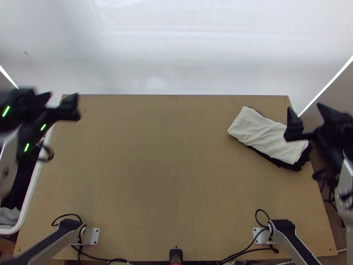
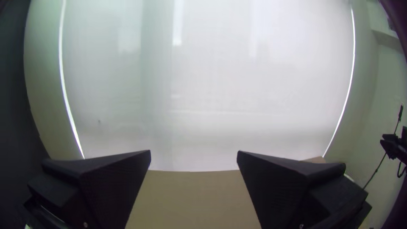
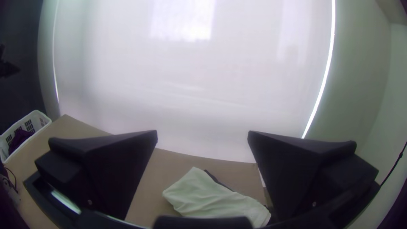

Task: Fold the t-shirt

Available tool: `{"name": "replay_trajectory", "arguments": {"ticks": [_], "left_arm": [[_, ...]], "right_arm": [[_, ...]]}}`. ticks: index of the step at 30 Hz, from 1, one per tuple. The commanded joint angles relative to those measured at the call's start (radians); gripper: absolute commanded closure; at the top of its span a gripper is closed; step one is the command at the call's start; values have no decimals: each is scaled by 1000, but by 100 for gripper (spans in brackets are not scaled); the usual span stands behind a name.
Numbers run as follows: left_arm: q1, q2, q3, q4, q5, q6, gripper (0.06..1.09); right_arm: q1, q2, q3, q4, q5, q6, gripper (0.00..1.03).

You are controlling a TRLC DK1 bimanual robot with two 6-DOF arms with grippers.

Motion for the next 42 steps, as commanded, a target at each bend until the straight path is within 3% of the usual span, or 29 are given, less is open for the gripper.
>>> {"name": "replay_trajectory", "arguments": {"ticks": [1, 7, 10, 16, 22, 25, 28, 33, 37, 42], "left_arm": [[31, -456, -489, 306, -29, -10, 10], [74, -753, -797, 383, -31, 45, 10], [98, -853, -928, 447, -31, 62, 10], [91, -976, -1197, 765, -19, 126, 10], [95, -1002, -1389, 904, -19, 142, 10], [106, -1008, -1469, 981, -19, 160, 10], [104, -1007, -1515, 1025, 0, 159, 10], [97, -1000, -1520, 855, 11, 100, 10], [103, -1007, -1520, 746, 12, 68, 10], [126, -994, -1515, 722, 52, 40, 10]], "right_arm": [[48, -203, -147, -21, 44, 69, 4], [41, -439, -404, 97, 68, 192, 4], [36, -540, -566, 231, 73, 177, 4], [27, -792, -917, 639, 73, 164, 4], [33, -819, -1158, 832, 73, 118, 4], [35, -818, -1237, 834, 71, 126, 4], [58, -812, -1238, 729, 70, 146, 4], [25, -815, -1238, 597, 68, 134, 4], [27, -807, -1238, 596, 68, 138, 4], [50, -818, -1238, 599, 68, 137, 4]]}}
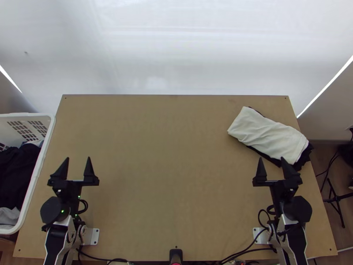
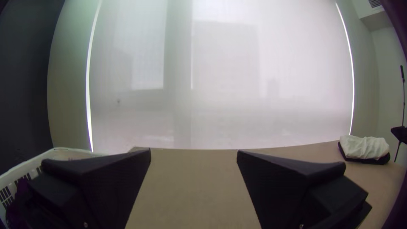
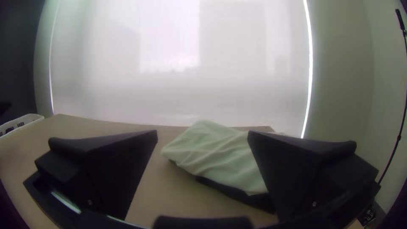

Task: Fold the t-shirt

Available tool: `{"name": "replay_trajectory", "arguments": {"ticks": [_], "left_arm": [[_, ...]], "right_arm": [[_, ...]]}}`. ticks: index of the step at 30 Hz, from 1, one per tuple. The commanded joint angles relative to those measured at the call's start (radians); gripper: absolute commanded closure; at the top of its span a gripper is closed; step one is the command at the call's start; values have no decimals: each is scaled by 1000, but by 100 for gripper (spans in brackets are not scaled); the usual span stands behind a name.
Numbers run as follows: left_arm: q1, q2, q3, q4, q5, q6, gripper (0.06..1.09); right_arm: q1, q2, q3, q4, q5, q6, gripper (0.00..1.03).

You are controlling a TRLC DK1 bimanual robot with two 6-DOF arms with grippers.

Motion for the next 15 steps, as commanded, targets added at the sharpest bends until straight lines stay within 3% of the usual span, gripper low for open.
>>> {"name": "replay_trajectory", "arguments": {"ticks": [1, 15], "left_arm": [[18, 4, -16, -63, 41, -34, 10], [19, -7, -16, -63, 47, -32, 10]], "right_arm": [[9, -18, -11, -16, 0, -6, 4], [9, -15, -5, -71, -8, -8, 4]]}}
